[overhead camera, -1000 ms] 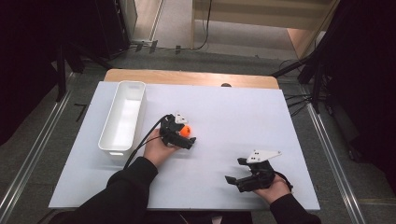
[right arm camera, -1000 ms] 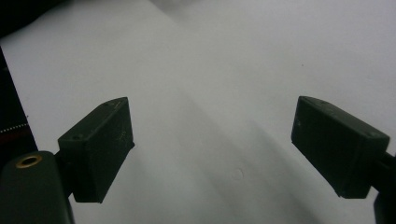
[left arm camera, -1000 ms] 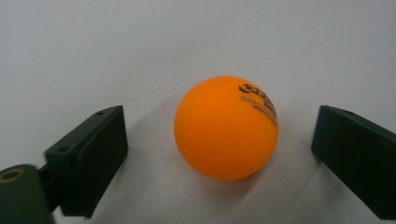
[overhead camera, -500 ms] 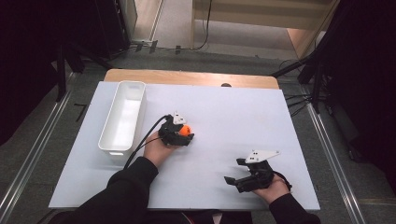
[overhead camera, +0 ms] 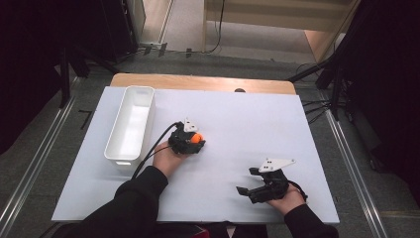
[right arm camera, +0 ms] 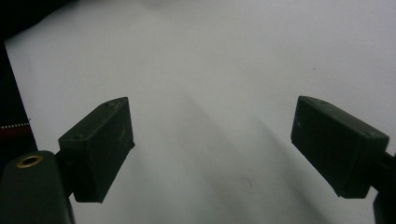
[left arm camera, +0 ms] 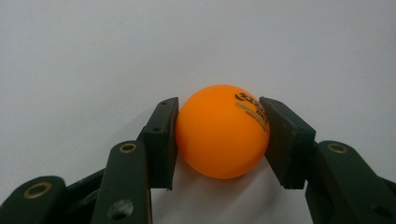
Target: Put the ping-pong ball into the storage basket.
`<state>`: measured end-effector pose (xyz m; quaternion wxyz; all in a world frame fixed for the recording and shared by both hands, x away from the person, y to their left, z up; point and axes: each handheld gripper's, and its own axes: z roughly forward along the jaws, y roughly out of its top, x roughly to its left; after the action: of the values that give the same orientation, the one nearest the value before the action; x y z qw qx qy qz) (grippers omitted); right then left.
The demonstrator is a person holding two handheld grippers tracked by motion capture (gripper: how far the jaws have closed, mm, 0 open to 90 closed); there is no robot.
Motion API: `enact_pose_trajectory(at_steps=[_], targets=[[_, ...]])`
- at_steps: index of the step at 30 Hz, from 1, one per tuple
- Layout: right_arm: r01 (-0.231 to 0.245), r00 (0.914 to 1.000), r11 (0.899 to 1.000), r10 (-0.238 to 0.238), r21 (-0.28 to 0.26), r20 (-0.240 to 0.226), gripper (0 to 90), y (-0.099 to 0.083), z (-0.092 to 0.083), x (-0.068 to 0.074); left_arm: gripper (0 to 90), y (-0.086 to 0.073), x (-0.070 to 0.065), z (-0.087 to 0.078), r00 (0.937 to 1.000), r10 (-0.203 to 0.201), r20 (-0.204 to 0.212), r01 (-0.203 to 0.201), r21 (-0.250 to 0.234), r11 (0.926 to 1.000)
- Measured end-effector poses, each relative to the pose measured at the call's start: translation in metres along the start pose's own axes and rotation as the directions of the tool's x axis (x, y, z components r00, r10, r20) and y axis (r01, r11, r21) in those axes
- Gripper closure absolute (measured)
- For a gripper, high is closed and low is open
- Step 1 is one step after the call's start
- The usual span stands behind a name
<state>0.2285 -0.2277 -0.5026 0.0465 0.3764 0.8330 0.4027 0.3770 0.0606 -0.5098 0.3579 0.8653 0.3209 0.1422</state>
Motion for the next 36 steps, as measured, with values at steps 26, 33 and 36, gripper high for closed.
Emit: enact_pose_trajectory(at_steps=[26,33,36], targets=[[0.014,0.9998,1.000,-0.014,-0.007,-0.011,11.6,0.008,0.006,-0.001,50.9,0.009,0.002,-0.013,0.9982,-0.023,0.056,0.023,-0.006,0.9997],[0.013,0.9999,1.000,-0.013,-0.009,-0.009,11.6,0.008,0.006,0.000,50.9,0.014,-0.001,-0.017,0.9965,-0.019,0.082,0.019,-0.001,0.9998],[0.016,0.9998,1.000,-0.017,-0.010,-0.010,11.6,0.008,0.006,-0.001,50.9,0.015,-0.001,-0.018,0.9960,-0.021,0.087,0.021,0.002,0.9998]])
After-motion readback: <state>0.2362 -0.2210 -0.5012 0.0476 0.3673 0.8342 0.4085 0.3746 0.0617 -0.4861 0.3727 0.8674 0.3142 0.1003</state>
